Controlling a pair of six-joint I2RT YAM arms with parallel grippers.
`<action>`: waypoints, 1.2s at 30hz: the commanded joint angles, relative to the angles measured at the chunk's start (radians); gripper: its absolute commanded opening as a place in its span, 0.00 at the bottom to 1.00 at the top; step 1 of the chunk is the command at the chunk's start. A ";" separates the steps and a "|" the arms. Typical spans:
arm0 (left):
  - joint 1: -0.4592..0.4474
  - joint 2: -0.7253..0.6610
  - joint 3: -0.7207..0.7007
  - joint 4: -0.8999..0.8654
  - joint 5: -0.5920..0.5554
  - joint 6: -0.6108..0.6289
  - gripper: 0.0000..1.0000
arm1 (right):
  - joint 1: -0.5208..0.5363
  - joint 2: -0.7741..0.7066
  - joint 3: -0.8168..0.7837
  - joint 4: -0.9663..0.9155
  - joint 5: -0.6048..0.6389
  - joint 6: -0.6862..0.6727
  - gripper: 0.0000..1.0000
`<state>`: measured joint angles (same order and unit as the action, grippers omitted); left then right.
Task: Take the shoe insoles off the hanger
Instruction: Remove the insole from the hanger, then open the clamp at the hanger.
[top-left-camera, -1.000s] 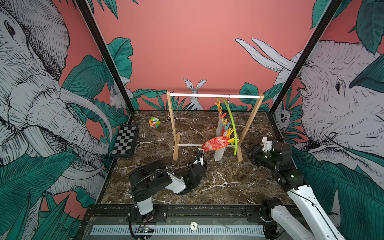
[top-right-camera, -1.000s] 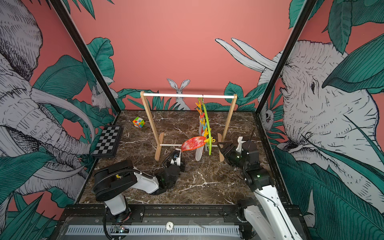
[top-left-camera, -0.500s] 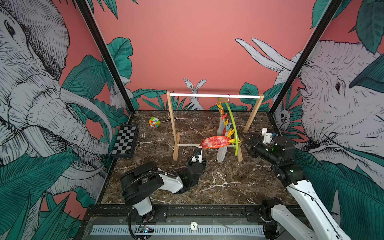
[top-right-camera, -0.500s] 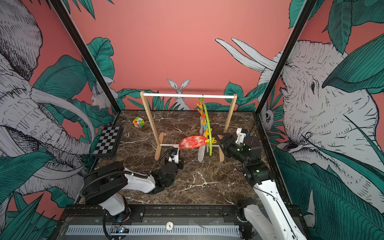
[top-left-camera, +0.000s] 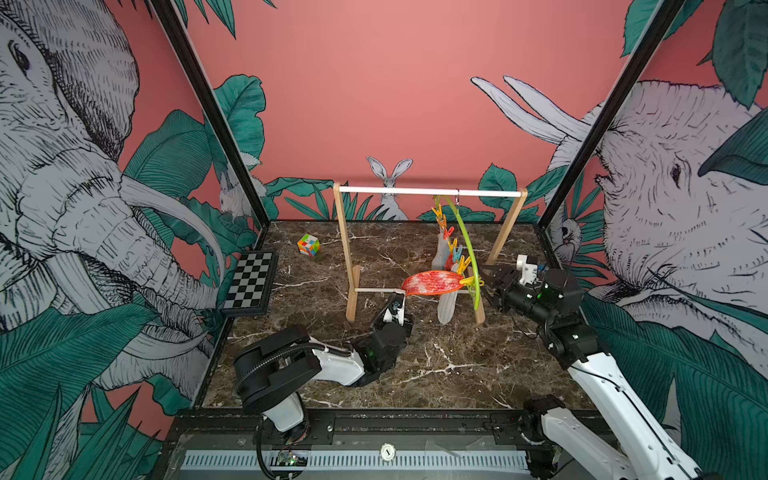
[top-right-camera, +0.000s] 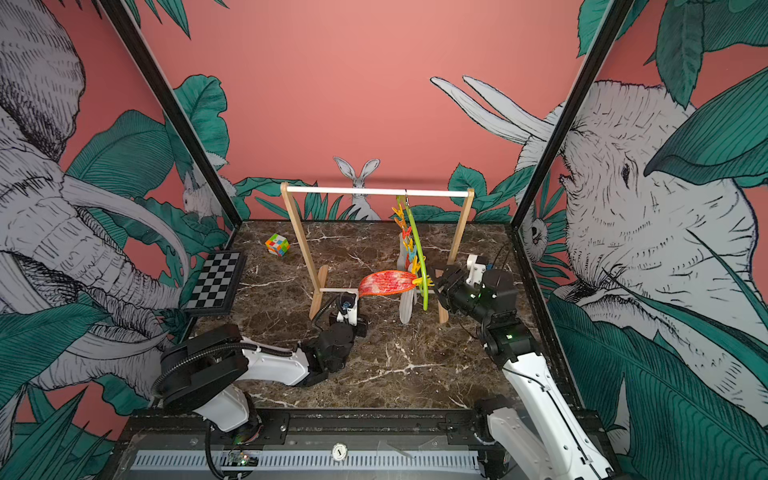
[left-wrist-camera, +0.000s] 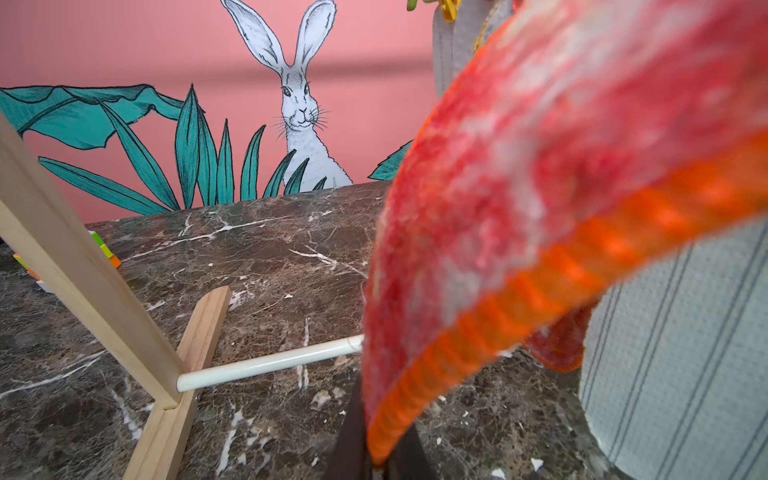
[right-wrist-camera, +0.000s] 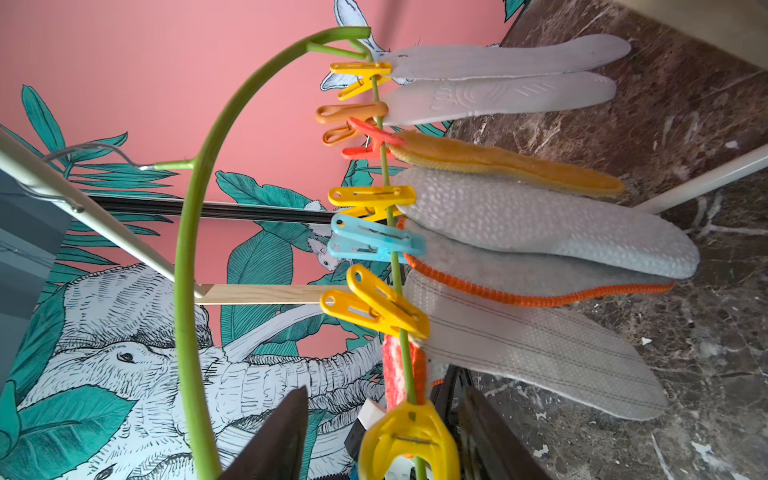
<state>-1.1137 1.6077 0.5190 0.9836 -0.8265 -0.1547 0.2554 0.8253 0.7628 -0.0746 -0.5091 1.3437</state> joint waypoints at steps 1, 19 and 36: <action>0.003 -0.034 0.018 -0.013 0.003 0.009 0.00 | 0.010 0.006 -0.021 0.061 0.002 0.011 0.56; 0.003 -0.038 0.021 -0.033 0.009 0.002 0.00 | 0.018 0.023 -0.027 0.081 0.001 0.024 0.41; 0.003 -0.048 -0.015 -0.043 -0.012 -0.019 0.00 | 0.024 0.046 -0.032 0.108 -0.010 0.028 0.30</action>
<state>-1.1137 1.6016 0.5209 0.9394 -0.8215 -0.1600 0.2729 0.8707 0.7338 -0.0257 -0.5106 1.3731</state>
